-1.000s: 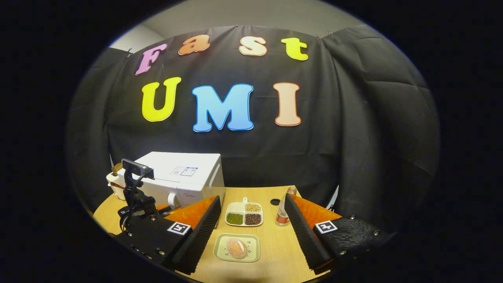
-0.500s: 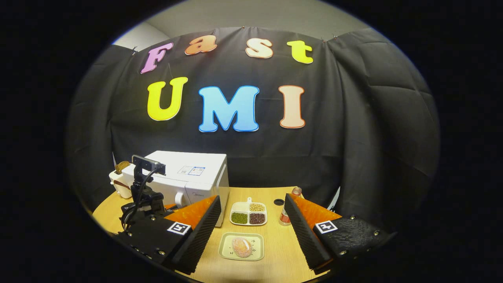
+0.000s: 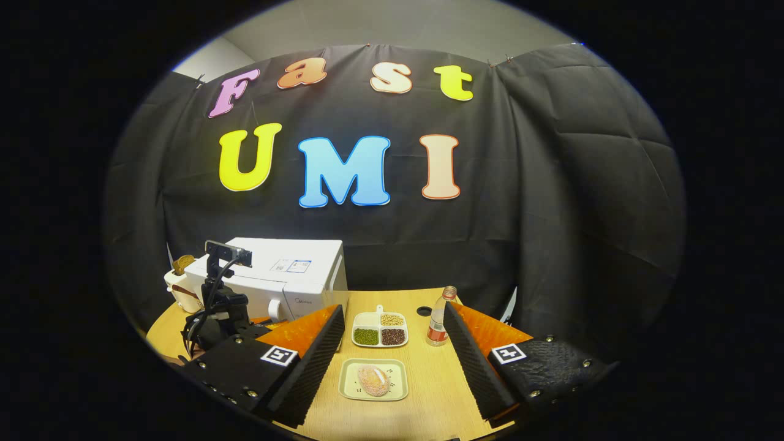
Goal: Open the microwave oven with the left hand, put the food in, and close the microwave oven.
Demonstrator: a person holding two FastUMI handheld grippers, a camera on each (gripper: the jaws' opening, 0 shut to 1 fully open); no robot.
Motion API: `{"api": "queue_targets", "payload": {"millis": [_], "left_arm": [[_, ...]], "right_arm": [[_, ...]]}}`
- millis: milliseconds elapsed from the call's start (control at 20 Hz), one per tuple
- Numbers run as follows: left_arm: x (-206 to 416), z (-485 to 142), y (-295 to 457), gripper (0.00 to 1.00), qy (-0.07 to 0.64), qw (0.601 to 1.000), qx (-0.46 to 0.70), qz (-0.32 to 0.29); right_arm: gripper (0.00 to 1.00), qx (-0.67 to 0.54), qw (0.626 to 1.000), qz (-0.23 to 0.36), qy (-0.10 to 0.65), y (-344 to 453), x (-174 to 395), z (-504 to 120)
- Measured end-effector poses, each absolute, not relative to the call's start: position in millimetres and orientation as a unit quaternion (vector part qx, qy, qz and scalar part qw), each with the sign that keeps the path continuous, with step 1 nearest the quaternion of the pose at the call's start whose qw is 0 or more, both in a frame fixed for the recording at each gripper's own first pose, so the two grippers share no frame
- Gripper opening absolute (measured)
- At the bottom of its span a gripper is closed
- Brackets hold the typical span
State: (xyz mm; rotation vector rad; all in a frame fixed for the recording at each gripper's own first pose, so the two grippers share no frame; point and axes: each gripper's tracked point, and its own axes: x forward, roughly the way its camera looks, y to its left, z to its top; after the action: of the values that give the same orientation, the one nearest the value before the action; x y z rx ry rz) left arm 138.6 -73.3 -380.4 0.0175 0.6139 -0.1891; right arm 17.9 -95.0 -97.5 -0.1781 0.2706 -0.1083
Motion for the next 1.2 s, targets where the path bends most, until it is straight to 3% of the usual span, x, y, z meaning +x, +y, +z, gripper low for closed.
{"api": "queue_targets", "payload": {"millis": [900,1200], "left_arm": [[-46.0,-350.8,-3.5,0.06,0.344,0.898,0.066,-0.264],[-98.1,-341.1,50.5,0.08,0.359,0.892,0.065,-0.268]], "right_arm": [[0.99,-0.077,0.980,-0.007,0.181,-21.7,-17.7,-147.7],[0.99,-0.069,0.980,-0.010,0.189,1.0,-31.8,-162.2]]}}
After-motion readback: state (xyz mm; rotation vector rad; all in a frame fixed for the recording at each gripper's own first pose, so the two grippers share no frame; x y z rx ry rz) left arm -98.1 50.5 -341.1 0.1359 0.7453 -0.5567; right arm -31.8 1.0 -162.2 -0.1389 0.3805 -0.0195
